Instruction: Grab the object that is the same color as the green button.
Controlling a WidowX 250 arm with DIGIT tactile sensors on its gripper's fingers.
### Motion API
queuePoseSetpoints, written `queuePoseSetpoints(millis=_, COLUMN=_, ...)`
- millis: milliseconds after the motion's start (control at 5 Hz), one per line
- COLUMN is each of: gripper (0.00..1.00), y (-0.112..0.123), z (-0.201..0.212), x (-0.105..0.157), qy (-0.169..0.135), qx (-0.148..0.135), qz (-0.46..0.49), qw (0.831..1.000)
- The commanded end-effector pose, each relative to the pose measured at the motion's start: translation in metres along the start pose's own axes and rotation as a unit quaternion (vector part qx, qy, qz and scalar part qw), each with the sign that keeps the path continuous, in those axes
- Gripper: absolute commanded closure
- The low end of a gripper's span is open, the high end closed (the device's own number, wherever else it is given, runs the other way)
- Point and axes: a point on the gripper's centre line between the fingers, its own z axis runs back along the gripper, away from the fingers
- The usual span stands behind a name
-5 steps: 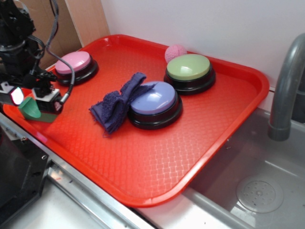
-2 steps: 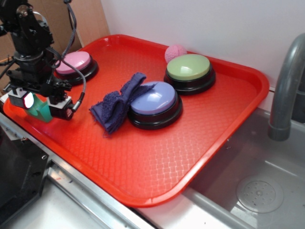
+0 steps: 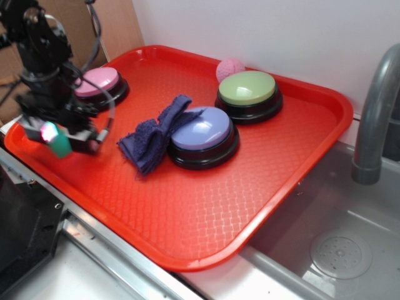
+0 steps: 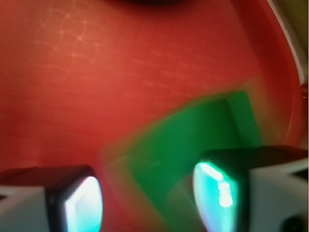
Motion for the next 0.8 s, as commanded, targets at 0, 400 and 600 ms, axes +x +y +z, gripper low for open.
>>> queuePoseSetpoints(millis=0, gripper=1.0, y=0.002, z=0.004, x=0.002, qy=-0.014, qx=-0.004, qz=0.0, qw=1.0)
queuePoseSetpoints(millis=400, gripper=1.0, y=0.001, z=0.031, x=0.007, qy=-0.027, qx=-0.035, qz=-0.006, qw=0.999)
queuePoseSetpoints(millis=600, gripper=1.0, y=-0.003, z=0.064, x=0.012, qy=-0.024, qx=-0.075, qz=-0.032, qw=0.996)
